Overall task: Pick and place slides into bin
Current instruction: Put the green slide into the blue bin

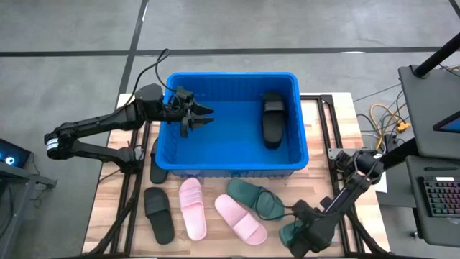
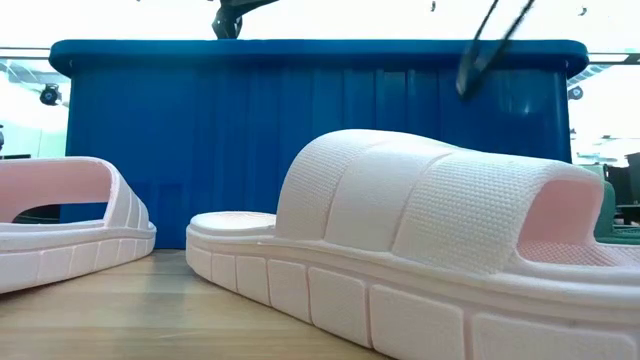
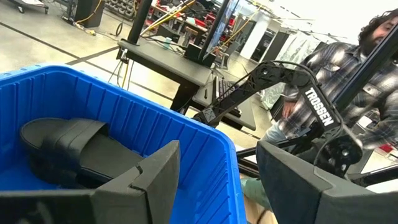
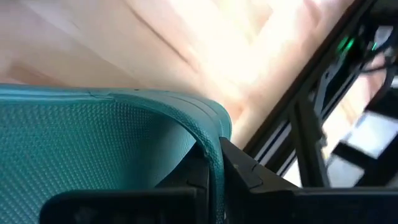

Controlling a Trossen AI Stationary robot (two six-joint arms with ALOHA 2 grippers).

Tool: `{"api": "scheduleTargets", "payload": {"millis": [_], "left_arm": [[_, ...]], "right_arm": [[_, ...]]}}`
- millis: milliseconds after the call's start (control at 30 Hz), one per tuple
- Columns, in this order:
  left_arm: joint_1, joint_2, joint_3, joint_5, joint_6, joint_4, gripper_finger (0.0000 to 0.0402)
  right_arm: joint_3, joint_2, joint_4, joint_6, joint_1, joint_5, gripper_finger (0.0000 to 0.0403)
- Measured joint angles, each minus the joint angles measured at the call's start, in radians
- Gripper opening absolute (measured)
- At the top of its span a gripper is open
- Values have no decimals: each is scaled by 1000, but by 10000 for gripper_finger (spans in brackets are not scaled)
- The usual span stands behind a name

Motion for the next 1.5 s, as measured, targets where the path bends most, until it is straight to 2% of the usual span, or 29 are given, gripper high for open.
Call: {"api": "scheduleTargets", "payload": {"millis": [267,400,667,900,1000,1233,1500], "left_arm": [[0,0,0,2,0,0,196],[0,0,0,2,0,0,196],[0,0,0,-1,-4,0,196],[0,0,0,-1,-5,0,196],[0,0,0,-1,-6,0,196],[0,-10,0,0,-6,0,196],[0,-68,0,0,-6,1,196]], "right_arm": [[76,-85,-21,-45,0,108,12],[122,-140,-23,-76,0,214,12],[299,-213,-20,-267,-5,523,11],[458,-247,-19,-463,-11,881,11],[513,-256,-20,-560,-27,979,11],[590,-271,-18,-816,-107,1061,11],[600,-286,-17,-1116,-285,1045,11]]}}
